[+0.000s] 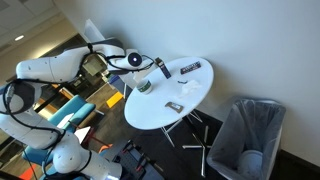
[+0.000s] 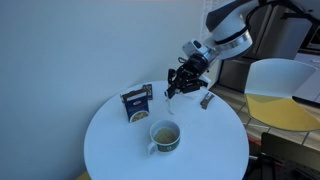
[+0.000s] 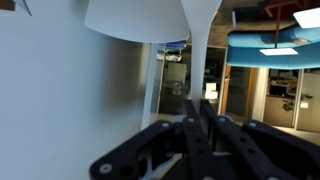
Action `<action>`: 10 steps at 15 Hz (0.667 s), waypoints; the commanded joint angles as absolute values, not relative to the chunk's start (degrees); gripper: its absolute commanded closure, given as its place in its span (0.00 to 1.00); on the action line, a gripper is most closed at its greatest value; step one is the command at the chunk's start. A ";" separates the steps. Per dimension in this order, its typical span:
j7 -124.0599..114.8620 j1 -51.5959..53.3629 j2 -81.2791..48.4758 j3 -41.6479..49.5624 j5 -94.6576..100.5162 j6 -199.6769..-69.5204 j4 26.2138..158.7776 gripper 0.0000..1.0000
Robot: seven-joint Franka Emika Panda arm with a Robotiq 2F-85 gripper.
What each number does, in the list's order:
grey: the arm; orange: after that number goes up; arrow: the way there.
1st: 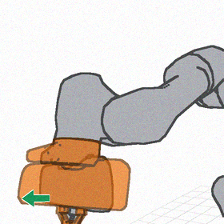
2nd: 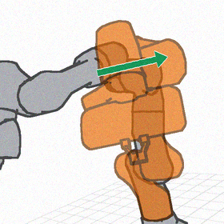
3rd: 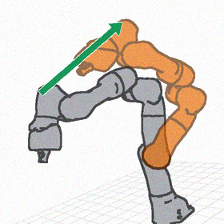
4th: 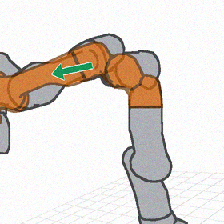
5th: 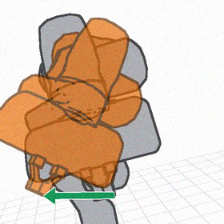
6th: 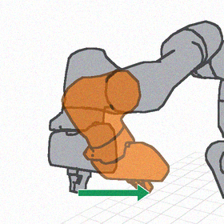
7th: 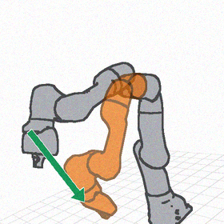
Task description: Use the spoon to stir the contents in the cup
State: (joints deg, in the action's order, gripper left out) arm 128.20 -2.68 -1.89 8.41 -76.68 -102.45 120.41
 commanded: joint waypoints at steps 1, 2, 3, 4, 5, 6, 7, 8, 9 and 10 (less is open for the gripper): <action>132.89 -4.00 -7.12 7.03 -80.03 -95.32 118.62 0.97; 133.25 -3.98 -8.23 6.83 -79.73 -94.53 118.33 0.97; 133.46 -3.97 -9.33 6.65 -79.33 -93.67 118.09 0.97; 133.28 -3.89 -10.22 6.43 -78.69 -93.40 117.71 0.97; 133.27 -3.78 -11.05 6.18 -78.15 -93.31 117.38 0.97; 133.35 -3.63 -11.69 5.94 -77.60 -93.64 117.06 0.97; 133.52 -3.50 -12.27 5.70 -77.06 -94.10 116.73 0.97; 133.44 -3.36 -12.90 5.47 -76.40 -94.56 116.26 0.97; 133.17 -3.30 -13.54 5.24 -75.86 -94.68 115.71 0.97; 132.86 -3.24 -13.95 5.05 -75.34 -94.83 115.36 0.97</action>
